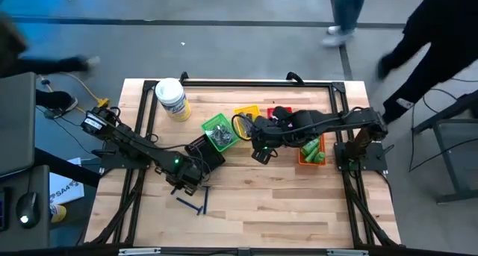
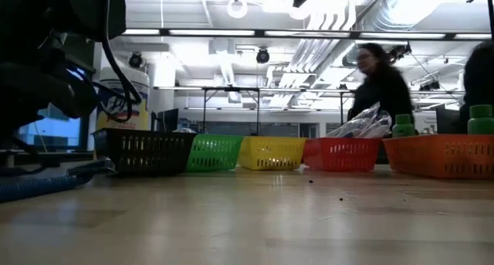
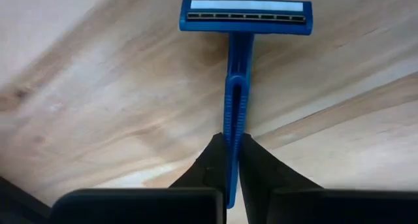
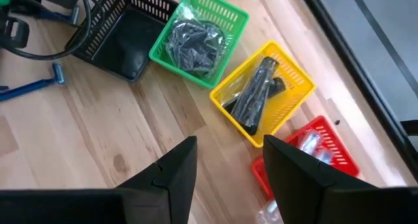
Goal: Pick & Place Travel size toiletries
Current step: Put the blue razor into the black bin
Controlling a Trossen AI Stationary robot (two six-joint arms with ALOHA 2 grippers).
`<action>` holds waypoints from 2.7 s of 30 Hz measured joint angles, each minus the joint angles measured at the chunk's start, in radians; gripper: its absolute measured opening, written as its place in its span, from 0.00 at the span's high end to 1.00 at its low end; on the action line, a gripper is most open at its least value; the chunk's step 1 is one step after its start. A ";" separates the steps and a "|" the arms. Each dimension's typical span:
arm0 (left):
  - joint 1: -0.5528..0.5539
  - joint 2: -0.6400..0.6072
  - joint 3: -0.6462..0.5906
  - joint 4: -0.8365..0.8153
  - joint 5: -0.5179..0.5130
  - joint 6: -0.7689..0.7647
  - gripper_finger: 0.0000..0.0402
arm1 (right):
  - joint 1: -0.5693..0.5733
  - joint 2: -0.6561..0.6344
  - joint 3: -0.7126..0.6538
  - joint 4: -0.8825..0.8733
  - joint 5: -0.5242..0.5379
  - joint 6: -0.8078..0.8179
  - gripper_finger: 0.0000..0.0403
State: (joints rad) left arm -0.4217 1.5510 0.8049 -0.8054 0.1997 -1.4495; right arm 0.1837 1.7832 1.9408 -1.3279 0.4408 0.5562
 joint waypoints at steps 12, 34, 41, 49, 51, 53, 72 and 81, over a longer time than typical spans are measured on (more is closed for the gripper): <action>0.002 -0.261 0.040 -0.054 -0.078 0.040 0.97 | 0.000 -0.161 0.000 -0.017 0.080 0.050 0.59; 0.323 -0.227 0.135 0.006 -0.275 0.217 0.97 | -0.009 -0.191 0.000 -0.009 0.167 0.049 0.59; 0.324 -0.164 0.135 0.051 -0.286 0.182 0.94 | -0.009 -0.191 0.000 -0.009 0.166 0.041 0.59; 0.323 -0.154 0.134 0.030 -0.263 0.162 0.75 | -0.009 -0.191 0.000 -0.023 0.165 0.013 0.59; 0.323 -0.154 0.135 0.025 -0.261 0.162 0.70 | -0.009 -0.191 0.000 -0.024 0.160 0.002 0.59; 0.323 -0.157 0.135 0.023 -0.261 0.162 0.68 | -0.009 -0.191 0.000 -0.025 0.159 -0.008 0.59; -0.047 -0.247 0.135 0.056 -0.075 0.376 0.66 | -0.009 -0.196 0.000 -0.072 0.145 -0.005 0.59; -0.216 -0.164 0.135 0.086 -0.152 0.746 0.62 | -0.009 -0.196 0.000 -0.068 0.157 -0.031 0.59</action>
State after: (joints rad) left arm -0.6379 1.3870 0.9397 -0.7197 0.0482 -0.7031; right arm 0.1749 1.5875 1.9411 -1.3963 0.5978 0.5255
